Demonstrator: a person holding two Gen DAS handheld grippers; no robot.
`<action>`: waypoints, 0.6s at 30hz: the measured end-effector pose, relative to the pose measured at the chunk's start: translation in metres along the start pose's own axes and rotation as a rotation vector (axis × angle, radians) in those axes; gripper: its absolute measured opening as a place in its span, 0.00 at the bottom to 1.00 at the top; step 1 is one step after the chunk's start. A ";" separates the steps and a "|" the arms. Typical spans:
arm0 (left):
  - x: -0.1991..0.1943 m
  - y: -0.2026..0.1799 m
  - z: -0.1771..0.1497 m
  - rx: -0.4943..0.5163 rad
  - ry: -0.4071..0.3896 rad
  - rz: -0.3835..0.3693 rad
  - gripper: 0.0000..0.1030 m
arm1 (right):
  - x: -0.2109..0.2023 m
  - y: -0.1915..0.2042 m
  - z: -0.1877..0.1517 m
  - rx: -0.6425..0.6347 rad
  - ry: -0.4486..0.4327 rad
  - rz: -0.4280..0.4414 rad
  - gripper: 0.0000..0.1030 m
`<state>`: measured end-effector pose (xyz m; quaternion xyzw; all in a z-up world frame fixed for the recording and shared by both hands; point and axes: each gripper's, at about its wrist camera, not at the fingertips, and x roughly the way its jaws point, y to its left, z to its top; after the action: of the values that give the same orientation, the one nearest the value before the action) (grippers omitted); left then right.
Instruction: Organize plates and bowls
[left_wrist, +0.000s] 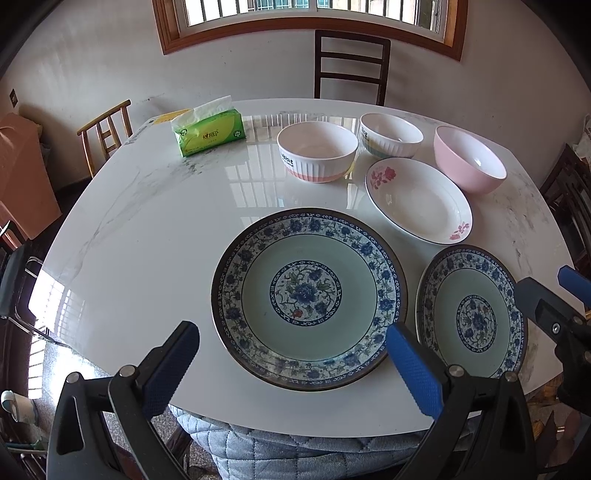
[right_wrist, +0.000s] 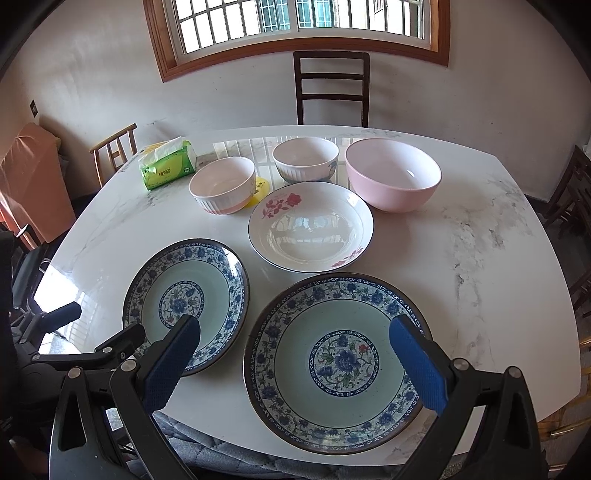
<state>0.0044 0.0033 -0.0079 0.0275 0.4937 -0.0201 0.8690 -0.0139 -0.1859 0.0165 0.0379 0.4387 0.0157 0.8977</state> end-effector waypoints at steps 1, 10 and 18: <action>0.000 0.000 0.000 0.001 0.000 0.000 1.00 | 0.000 0.000 0.000 -0.001 0.001 0.001 0.99; 0.001 0.000 0.000 0.000 0.003 -0.003 1.00 | -0.002 0.003 0.001 -0.003 0.004 0.004 0.99; 0.006 0.009 0.001 -0.032 0.015 -0.048 1.00 | 0.004 0.003 0.001 -0.009 0.014 0.029 0.94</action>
<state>0.0090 0.0125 -0.0126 0.0017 0.5011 -0.0329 0.8648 -0.0112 -0.1828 0.0144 0.0402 0.4443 0.0309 0.8944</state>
